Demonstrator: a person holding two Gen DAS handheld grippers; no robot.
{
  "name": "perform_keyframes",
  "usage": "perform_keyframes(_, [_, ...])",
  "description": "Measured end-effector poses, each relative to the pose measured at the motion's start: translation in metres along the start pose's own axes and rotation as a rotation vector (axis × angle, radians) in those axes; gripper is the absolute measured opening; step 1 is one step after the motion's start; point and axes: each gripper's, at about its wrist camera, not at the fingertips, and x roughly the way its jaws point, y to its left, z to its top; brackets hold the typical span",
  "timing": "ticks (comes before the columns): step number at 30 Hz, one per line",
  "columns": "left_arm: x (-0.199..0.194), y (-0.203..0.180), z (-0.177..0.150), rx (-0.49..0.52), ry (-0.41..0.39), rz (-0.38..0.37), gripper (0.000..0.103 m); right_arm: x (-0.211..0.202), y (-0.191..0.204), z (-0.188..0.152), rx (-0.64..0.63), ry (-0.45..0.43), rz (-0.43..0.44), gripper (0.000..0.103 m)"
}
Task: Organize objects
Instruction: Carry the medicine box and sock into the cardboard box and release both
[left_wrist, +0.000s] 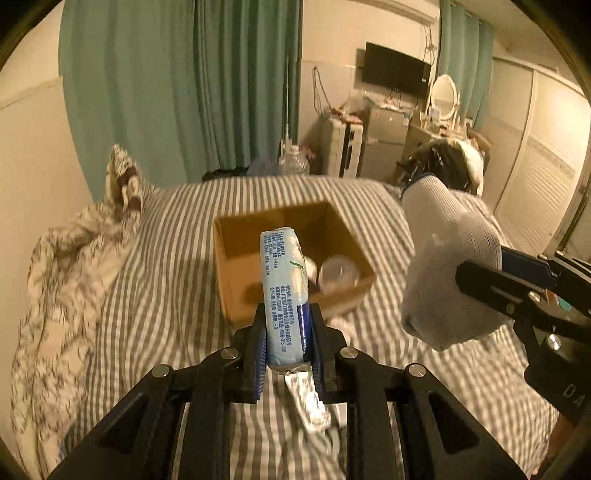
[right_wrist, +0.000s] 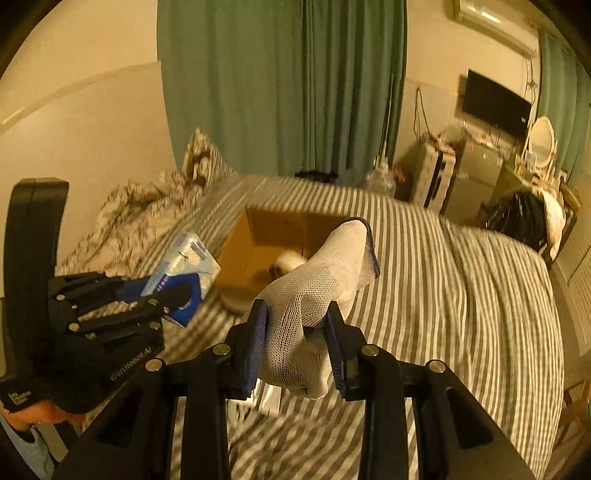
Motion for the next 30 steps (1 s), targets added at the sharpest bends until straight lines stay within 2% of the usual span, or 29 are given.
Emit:
perform_keyframes(8, [0.041, 0.01, 0.061, -0.01, -0.021, 0.033, 0.02, 0.038, -0.021, 0.069, 0.001, -0.045, 0.008, 0.031])
perform_keyframes(14, [0.084, 0.019, 0.082, -0.014, -0.003, 0.062, 0.02, 0.09, -0.04, 0.097, 0.033, -0.014, 0.033, 0.031])
perform_keyframes(18, [0.118, 0.023, 0.084, -0.023, 0.027, 0.065, 0.02, 0.129, -0.052, 0.102, 0.058, 0.019, 0.059, 0.031])
perform_keyframes(24, [0.16, 0.028, 0.071, -0.028, 0.077, 0.067, 0.02, 0.184, -0.059, 0.096, 0.093, 0.076, 0.085, 0.031])
perform_keyframes(30, [0.18, 0.036, 0.062, -0.049, 0.103, 0.03, 0.022, 0.219, -0.061, 0.087, 0.137, 0.091, 0.113, 0.034])
